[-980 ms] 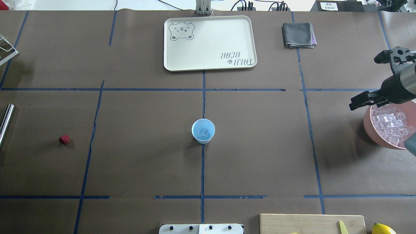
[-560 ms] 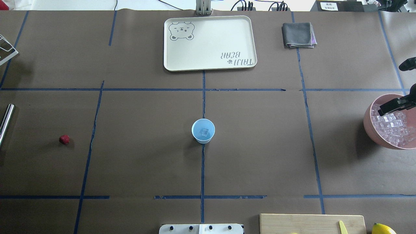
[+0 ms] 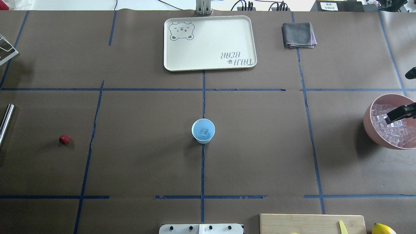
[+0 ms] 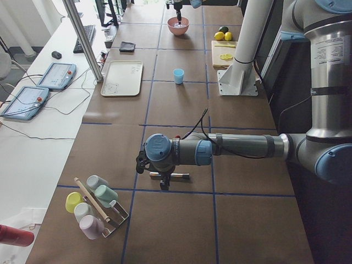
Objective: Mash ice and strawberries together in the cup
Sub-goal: 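Lower the right gripper into the bowl and grasp another ice cube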
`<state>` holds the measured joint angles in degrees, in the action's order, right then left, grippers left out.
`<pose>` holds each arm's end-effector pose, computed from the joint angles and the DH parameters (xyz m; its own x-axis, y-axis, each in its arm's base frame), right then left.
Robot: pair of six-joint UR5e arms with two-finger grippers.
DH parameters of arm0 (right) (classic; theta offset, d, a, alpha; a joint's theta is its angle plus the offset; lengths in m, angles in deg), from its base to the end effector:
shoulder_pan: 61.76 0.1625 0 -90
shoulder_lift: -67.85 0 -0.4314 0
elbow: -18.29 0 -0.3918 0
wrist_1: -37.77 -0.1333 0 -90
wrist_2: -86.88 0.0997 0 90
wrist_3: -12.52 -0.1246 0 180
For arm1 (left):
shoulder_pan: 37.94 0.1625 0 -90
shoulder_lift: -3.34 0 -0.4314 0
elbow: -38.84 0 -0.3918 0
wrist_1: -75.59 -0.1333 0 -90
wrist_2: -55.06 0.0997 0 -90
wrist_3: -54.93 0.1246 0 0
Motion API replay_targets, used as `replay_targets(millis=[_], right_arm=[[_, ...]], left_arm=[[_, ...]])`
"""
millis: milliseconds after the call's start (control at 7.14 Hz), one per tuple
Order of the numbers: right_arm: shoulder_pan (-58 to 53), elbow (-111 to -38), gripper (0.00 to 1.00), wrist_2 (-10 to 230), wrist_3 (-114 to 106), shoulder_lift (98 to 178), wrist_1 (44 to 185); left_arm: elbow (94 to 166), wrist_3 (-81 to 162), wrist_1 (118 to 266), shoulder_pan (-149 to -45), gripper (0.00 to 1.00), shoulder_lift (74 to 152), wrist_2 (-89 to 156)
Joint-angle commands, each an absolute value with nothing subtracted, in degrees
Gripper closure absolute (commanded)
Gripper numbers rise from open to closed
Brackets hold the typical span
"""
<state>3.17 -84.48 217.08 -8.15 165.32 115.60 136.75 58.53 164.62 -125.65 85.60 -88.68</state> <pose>-0.1460 -0.4370 0.6149 0.7132 -0.1620 0.6820 0.1629 0.9846 0.0636 -0.0155 -0.4333 0.6639 0.5878 0.0751 -0.8055 -0.0770 0.9964 0.0367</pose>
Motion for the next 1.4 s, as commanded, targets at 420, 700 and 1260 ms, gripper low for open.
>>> replay_targets(millis=[420, 700, 1260], right_arm=[[3.1, -81.1, 0.35, 217.2, -8.0, 164.0, 115.4], [3.1, -80.9, 0.73, 217.4, -8.0, 164.0, 115.5], [3.3, -87.1, 1.0, 220.3, -8.7, 164.0, 116.3]], left_arm=[[136.8, 58.5, 164.6, -125.7, 0.0, 85.6, -88.7], [136.8, 58.5, 164.6, -125.7, 0.0, 85.5, -88.7], [136.8, 58.5, 164.6, -125.7, 0.0, 85.5, -88.7]])
